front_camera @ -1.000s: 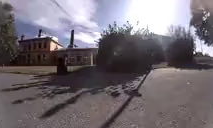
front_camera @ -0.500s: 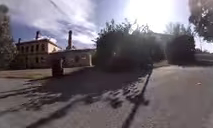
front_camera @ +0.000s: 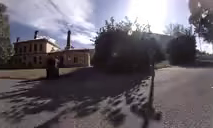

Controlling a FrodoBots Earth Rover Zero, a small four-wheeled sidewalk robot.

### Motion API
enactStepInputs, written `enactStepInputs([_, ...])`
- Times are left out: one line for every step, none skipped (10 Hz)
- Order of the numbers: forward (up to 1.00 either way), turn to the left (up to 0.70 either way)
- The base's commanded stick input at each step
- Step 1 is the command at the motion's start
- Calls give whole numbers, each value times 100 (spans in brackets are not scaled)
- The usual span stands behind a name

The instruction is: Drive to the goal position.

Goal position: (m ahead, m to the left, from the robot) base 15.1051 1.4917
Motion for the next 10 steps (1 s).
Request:
enactStepInputs([70, 0])
enactStepInputs([70, 0])
enactStepInputs([70, 0])
enactStepInputs([70, 0])
enactStepInputs([70, 0])
enactStepInputs([70, 0])
enactStepInputs([70, 0])
enactStepInputs([70, 0])
enactStepInputs([70, 0])
enactStepInputs([70, 0])
